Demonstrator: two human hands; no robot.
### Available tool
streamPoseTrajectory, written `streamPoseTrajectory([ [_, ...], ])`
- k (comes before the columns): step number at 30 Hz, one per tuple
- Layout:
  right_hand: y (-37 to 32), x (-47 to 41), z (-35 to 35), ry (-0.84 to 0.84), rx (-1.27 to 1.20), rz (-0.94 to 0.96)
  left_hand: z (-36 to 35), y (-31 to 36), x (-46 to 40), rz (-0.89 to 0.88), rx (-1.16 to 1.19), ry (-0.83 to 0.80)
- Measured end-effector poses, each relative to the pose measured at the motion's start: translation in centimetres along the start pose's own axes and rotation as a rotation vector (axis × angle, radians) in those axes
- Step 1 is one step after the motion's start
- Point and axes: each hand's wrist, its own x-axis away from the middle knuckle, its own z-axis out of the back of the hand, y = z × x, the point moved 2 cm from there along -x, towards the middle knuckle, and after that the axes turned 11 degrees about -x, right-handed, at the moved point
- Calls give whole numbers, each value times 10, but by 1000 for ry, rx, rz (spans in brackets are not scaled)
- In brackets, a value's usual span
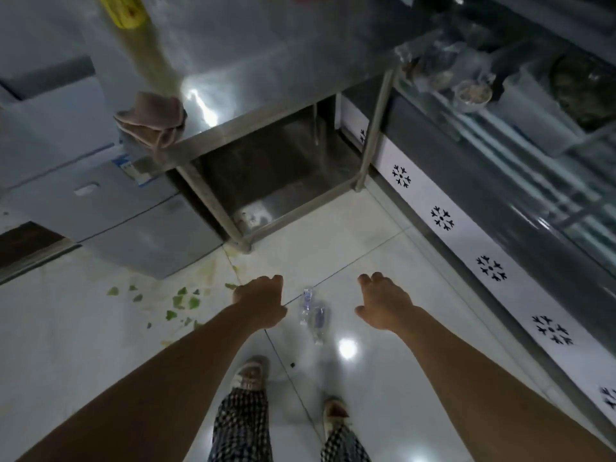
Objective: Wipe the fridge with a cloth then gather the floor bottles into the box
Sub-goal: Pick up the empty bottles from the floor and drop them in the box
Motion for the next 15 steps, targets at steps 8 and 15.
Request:
streamPoseTrajectory([
  [8, -6, -61, -98, -68, -174, -219, -63, -16, -107, -247, -154, -96],
  [15, -2, -117, -190, -64, -317, -306, -139, -12, -190, -317, -126, -196],
])
